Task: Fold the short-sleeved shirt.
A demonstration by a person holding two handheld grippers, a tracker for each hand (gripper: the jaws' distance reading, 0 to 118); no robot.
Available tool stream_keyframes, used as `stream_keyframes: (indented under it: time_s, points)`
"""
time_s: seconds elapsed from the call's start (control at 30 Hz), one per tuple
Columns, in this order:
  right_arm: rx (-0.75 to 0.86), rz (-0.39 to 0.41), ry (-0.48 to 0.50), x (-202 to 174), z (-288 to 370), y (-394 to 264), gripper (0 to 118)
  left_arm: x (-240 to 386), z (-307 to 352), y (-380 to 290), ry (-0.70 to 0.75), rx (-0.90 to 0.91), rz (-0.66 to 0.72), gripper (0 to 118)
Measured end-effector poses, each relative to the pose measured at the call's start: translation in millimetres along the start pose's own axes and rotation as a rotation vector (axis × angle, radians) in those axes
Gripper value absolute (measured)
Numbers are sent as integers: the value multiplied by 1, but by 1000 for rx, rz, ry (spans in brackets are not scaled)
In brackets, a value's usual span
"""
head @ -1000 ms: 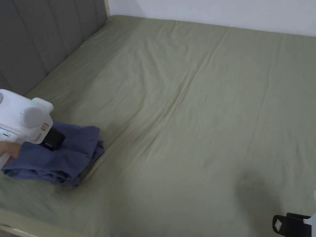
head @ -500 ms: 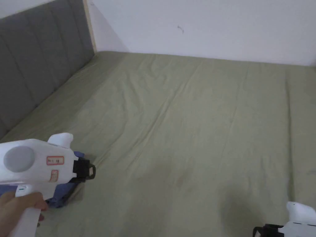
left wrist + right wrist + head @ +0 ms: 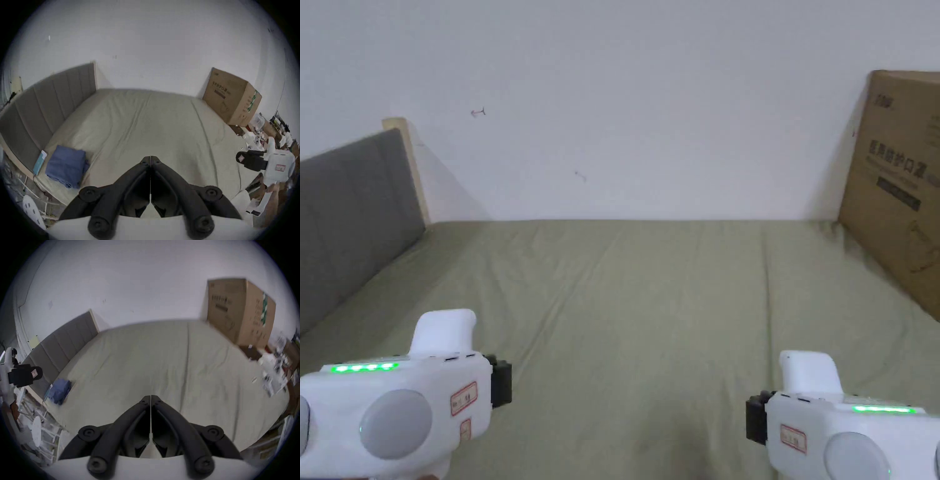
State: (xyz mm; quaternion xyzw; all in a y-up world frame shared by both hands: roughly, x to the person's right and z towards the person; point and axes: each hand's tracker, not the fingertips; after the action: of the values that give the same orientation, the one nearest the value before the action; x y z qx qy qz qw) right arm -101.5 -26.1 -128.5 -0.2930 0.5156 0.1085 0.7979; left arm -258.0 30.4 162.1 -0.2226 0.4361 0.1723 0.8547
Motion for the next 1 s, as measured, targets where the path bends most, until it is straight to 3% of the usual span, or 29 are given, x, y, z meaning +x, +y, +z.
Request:
stream_keyframes:
  time_s: [0.17, 0.33, 0.47, 0.77, 0.83, 0.87, 0.9, 0.93, 0.97, 1.0]
  points:
    - [223, 50, -79, -6, 44, 36, 0, 37, 36, 24, 4, 162, -9, 0]
    - [351, 19, -82, -12, 84, 58, 0, 71, 50, 34, 37, 254, -60, 0]
    - [398, 60, -146, -21, 103, 62, 0, 95, 60, 35, 59, 299, -90, 0]
    - [411, 101, -163, -29, 110, 53, 0, 102, 70, 18, 136, 384, -162, 4]
    - [409, 106, -156, -30, 109, 52, 0, 101, 73, 15, 137, 397, -150, 24]
    - [412, 101, -151, -30, 110, 51, 1, 101, 75, 14, 134, 404, -146, 44]
    - [416, 93, -150, -30, 109, 51, 9, 100, 75, 13, 122, 416, -138, 80]
    - [424, 85, -148, -30, 109, 51, 25, 100, 74, 14, 123, 407, -134, 104]
    - [429, 82, -150, -30, 109, 50, 46, 100, 73, 14, 119, 403, -130, 116]
    - [431, 81, -152, -30, 107, 50, 78, 100, 75, 12, 112, 421, -124, 117]
